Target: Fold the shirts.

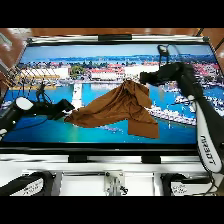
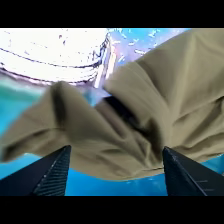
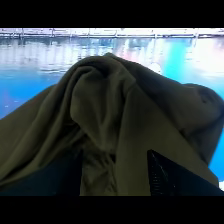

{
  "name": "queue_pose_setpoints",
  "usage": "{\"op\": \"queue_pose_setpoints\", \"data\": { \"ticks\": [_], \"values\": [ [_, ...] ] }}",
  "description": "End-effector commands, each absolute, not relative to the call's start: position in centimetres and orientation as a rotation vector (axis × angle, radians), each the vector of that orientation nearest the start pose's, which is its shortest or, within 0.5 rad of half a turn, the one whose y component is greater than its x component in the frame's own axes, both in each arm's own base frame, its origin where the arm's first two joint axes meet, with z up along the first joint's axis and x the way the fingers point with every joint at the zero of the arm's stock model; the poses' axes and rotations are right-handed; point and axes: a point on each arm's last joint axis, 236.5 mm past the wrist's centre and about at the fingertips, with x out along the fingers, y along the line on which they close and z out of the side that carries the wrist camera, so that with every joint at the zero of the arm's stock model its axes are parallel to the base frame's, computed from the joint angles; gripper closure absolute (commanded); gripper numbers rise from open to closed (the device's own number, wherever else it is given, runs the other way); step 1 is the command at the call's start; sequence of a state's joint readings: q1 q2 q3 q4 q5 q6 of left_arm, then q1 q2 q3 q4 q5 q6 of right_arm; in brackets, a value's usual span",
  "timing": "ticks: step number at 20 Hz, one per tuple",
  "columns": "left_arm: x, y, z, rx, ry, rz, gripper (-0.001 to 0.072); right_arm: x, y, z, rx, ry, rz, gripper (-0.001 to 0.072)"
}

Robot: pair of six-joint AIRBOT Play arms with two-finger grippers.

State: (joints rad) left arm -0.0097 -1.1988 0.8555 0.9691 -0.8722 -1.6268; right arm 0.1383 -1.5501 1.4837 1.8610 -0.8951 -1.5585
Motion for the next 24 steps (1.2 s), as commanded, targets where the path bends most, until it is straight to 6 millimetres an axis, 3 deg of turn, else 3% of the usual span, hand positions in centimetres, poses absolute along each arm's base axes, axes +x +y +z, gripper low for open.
{"op": "queue_pose_setpoints", "data": {
  "ticks": [1,4,6,8,11,15,20,22,24],
  "values": [
    [35.5,-5.9,-0.9,-0.521,1.29,-0.145,0.0041,47.6,5.3,7.1,0.119,1.044,0.132,0.0188],
    [34.6,-2.1,-2.0,-0.463,1.331,-0.074,0.0041,42.5,-0.3,7.2,0.152,1.216,0.076,0.0189],
    [34.5,-2.1,-3.3,-0.449,1.365,-0.092,0.0041,39.5,-1.5,6.1,0.218,1.335,0.104,0.0188],
    [34.3,-3.3,-4.8,-0.39,1.407,-0.164,0.0042,38.0,-1.8,5.2,0.288,1.39,0.117,0.0189],
    [34.4,-5.6,-6.5,-0.25,1.423,-0.293,0.0042,37.5,-1.6,4.1,0.318,1.411,0.12,0.0189],
    [34.8,-8.1,-7.5,-0.1,1.391,-0.414,0.0048,37.5,-1.2,3.7,0.338,1.413,0.132,0.0189],
    [34.2,-6.2,-9.0,0.044,1.436,-0.395,0.0052,37.4,-1.2,3.7,0.337,1.414,0.131,0.0189],
    [35.1,-6.4,-9.2,0.039,1.404,-0.387,0.0189,37.4,-1.2,3.7,0.337,1.414,0.131,0.0189],
    [36.3,-7.1,-9.2,0.008,1.36,-0.384,0.021,37.4,-1.3,3.6,0.334,1.417,0.128,0.0188]
  ]
}}
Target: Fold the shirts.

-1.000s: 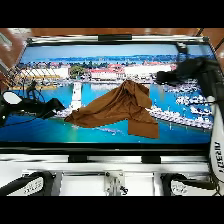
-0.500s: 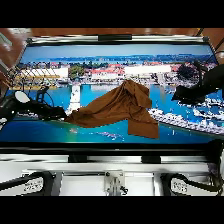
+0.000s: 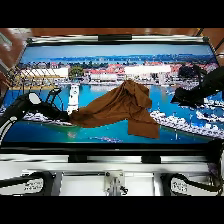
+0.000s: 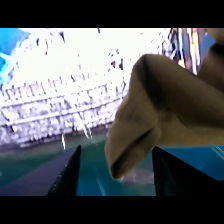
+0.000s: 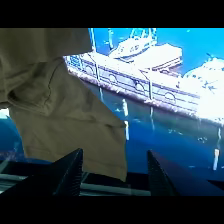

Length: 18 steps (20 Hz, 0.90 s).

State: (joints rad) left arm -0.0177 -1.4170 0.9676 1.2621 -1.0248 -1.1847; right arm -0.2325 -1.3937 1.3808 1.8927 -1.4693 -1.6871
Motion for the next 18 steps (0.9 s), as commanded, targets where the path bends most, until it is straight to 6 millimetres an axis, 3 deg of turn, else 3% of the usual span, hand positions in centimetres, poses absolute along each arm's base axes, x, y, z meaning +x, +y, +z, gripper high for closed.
{"op": "queue_pose_setpoints", "data": {
  "ticks": [1,2,4,5,11,18],
  "values": [
    [36.6,-7.5,-9.4,-0.003,1.347,-0.385,0.0298,36.9,-1.4,3.2,0.331,1.436,0.122,0.0179],
    [36.7,-7.8,-9.5,-0.001,1.348,-0.396,0.0391,36.3,-1.4,2.4,0.333,1.464,0.118,0.0124],
    [35.8,-8.1,-9.8,0.034,1.377,-0.445,0.0608,34.9,-1.3,0.4,0.343,1.518,0.109,0.0124],
    [35.1,-8.2,-9.9,0.046,1.398,-0.467,0.0673,34.1,-1.5,-1.1,0.342,1.548,0.091,0.0124],
    [32.2,-7.5,-9.8,0.016,1.517,-0.498,0.0673,30.2,1.9,-7.8,0.343,1.75,0.202,0.0125],
    [31.2,-8.5,-9.4,-0.028,1.553,-0.533,0.0674,30.6,3.9,-10.4,0.404,1.791,0.228,0.013]
  ]
}}
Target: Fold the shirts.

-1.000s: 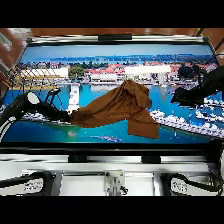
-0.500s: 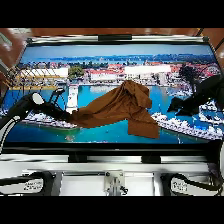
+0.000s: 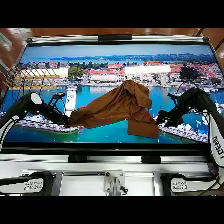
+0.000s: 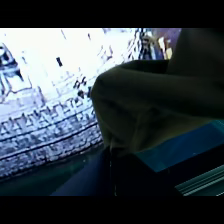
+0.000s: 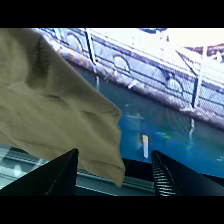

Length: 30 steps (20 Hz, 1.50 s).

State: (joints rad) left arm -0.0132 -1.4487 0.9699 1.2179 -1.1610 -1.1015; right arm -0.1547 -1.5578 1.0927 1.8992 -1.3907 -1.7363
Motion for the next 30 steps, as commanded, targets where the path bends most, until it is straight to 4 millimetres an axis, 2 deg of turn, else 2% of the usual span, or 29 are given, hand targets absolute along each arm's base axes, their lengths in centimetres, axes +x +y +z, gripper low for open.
{"op": "queue_pose_setpoints", "data": {
  "ticks": [1,2,4,7,8,9,10,12,14,16,17,19,20,21,22,23,24,25,26,27,28,30],
  "values": [
    [31.2,-8.7,-9.4,-0.037,1.551,-0.536,0.0674,31.0,4.4,-10.6,0.427,1.782,0.234,0.0131],
    [31.2,-8.8,-9.3,-0.046,1.549,-0.538,0.0673,31.3,4.7,-10.7,0.447,1.772,0.239,0.0171],
    [31.3,-9.2,-9.1,-0.064,1.544,-0.544,0.0673,31.7,5.2,-10.8,0.481,1.761,0.243,0.0173],
    [31.6,-10.8,-8.4,-0.148,1.518,-0.571,0.0673,31.5,6.0,-10.9,0.537,1.774,0.24,0.0174],
    [31.7,-11.3,-8.1,-0.173,1.51,-0.579,0.0673,31.3,6.0,-11.1,0.544,1.785,0.236,0.0285],
    [31.7,-11.5,-7.8,-0.184,1.508,-0.586,0.0673,31.2,6.1,-11.1,0.554,1.788,0.227,0.0509],
    [31.5,-11.7,-7.6,-0.187,1.516,-0.596,0.0673,31.3,6.5,-10.8,0.57,1.781,0.244,0.0643],
    [30.8,-12.0,-6.3,-0.172,1.543,-0.656,0.0674,32.3,8.2,-8.5,0.575,1.696,0.382,0.0641],
    [30.9,-13.0,-2.8,-0.154,1.498,-0.753,0.0674,34.7,9.5,-3.9,0.557,1.528,0.488,0.0641],
    [33.7,-13.8,3.5,-0.117,1.305,-0.771,0.0674,37.9,10.0,3.9,0.477,1.288,0.562,0.0642],
    [35.4,-14.3,8.3,-0.106,1.156,-0.778,0.0675,39.2,10.1,9.3,0.386,1.126,0.604,0.0642],
    [37.8,-14.9,20.6,-0.1,0.801,-0.779,0.0675,41.1,9.4,20.8,0.204,0.782,0.592,0.0642],
    [38.1,-14.7,27.2,-0.106,0.615,-0.756,0.0674,41.4,8.7,27.9,0.138,0.574,0.54,0.0641],
    [37.6,-14.2,34.4,-0.118,0.417,-0.715,0.0674,40.7,8.2,35.1,0.091,0.365,0.495,0.0641],
    [36.3,-13.3,41.0,-0.122,0.235,-0.666,0.0674,39.1,7.7,41.4,0.06,0.181,0.454,0.0641],
    [34.2,-12.5,46.5,-0.128,0.076,-0.621,0.0674,36.6,7.3,47.5,0.037,0.001,0.414,0.0641],
    [31.6,-11.7,51.3,-0.128,-0.071,-0.583,0.0674,33.9,6.9,52.2,0.022,-0.145,0.381,0.0642],
    [28.7,-11.0,55.3,-0.127,-0.201,-0.551,0.0674,31.0,6.6,55.9,0.01,-0.268,0.35,0.0641],
    [25.5,-10.2,58.7,-0.134,-0.326,-0.515,0.0674,28.5,6.2,58.4,0.002,-0.353,0.322,0.0641],
    [22.6,-9.5,61.1,-0.143,-0.429,-0.489,0.0674,26.1,6.0,60.1,-0.004,-0.418,0.301,0.0641],
    [19.8,-9.2,62.8,-0.139,-0.506,-0.469,0.0674,24.2,6.0,61.0,-0.013,-0.455,0.288,0.0641],
    [16.3,-9.4,63.2,-0.083,-0.542,-0.446,0.0674,21.5,5.9,61.7,-0.02,-0.482,0.266,0.0641]
  ]
}}
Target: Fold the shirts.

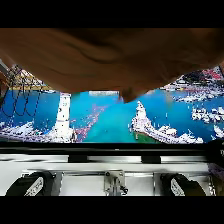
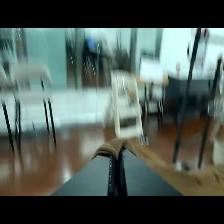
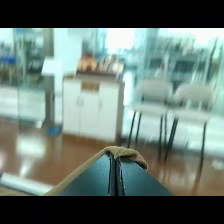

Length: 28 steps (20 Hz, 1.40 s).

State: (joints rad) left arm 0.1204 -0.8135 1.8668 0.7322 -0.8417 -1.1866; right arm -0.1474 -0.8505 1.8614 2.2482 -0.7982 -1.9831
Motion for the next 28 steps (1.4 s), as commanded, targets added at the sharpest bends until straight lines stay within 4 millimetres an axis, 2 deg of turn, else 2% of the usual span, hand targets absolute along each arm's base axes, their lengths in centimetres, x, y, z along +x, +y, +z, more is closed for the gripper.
{"op": "queue_pose_setpoints", "data": {
  "ticks": [1,3,5,7,8,9,10,12,14,15,16,17,18,19,21,22,24,26,28],
  "values": [
    [15.6,-9.6,62.5,-0.061,-0.513,-0.436,0.0674,20.5,5.7,61.9,-0.03,-0.492,0.249,0.0642],
    [15.9,-8.6,60.1,-0.028,-0.404,-0.361,0.0674,19.3,4.9,62.2,-0.066,-0.507,0.194,0.0641],
    [17.7,-6.3,56.7,0.003,-0.254,-0.245,0.0674,19.5,4.0,62.0,-0.069,-0.495,0.154,0.0642],
    [19.9,-4.6,53.0,0.021,-0.108,-0.175,0.0674,21.3,3.4,60.9,-0.075,-0.442,0.135,0.0642],
    [21.2,-4.2,51.0,0.019,-0.043,-0.166,0.0674,22.7,3.4,59.8,-0.073,-0.39,0.138,0.0642],
    [22.6,-4.0,49.0,0.008,0.016,-0.167,0.0674,24.7,3.5,57.8,-0.061,-0.301,0.156,0.0642],
    [24.1,-3.8,46.8,-0.005,0.076,-0.168,0.0674,27.1,3.7,54.7,-0.04,-0.173,0.18,0.0641],
    [27.4,-3.4,41.0,-0.039,0.223,-0.167,0.0674,31.4,3.6,47.3,-0.026,0.124,0.207,0.0641],
    [30.6,-3.1,33.4,-0.084,0.409,-0.171,0.0674,35.7,1.2,39.0,-0.008,0.426,0.146,0.0641],
    [31.8,-3.0,29.5,-0.108,0.503,-0.174,0.0674,37.8,-0.3,35.7,-0.004,0.526,0.104,0.0641],
    [32.9,-3.0,25.3,-0.131,0.596,-0.176,0.0674,40.0,-1.4,32.8,0.005,0.597,0.072,0.0642],
    [33.9,-3.2,22.0,-0.156,0.658,-0.178,0.0674,42.6,-1.9,29.9,0.026,0.647,0.065,0.0641],
    [35.3,-3.4,19.4,-0.189,0.691,-0.18,0.0674,45.3,-1.9,27.6,0.06,0.671,0.074,0.0641],
    [36.8,-3.5,17.5,-0.216,0.704,-0.178,0.0674,47.8,-1.6,25.7,0.096,0.677,0.092,0.0641],
    [39.7,-3.6,14.6,-0.249,0.734,-0.17,0.0673,52.6,-1.2,22.8,0.232,0.651,0.095,0.0641],
    [41.2,-4.2,13.6,-0.288,0.741,-0.18,0.0674,54.6,-1.2,22.0,0.327,0.618,0.08,0.0642],
    [44.1,-5.2,12.6,-0.362,0.725,-0.195,0.0674,57.9,-1.7,21.7,0.494,0.528,0.042,0.0641],
    [46.9,-5.5,12.2,-0.403,0.677,-0.189,0.0674,60.1,-2.6,22.0,0.586,0.442,0.008,0.0641],
    [49.0,-5.8,11.8,-0.462,0.642,-0.178,0.0674,60.9,-3.0,21.2,0.595,0.43,-0.007,0.0641]
  ]
}}
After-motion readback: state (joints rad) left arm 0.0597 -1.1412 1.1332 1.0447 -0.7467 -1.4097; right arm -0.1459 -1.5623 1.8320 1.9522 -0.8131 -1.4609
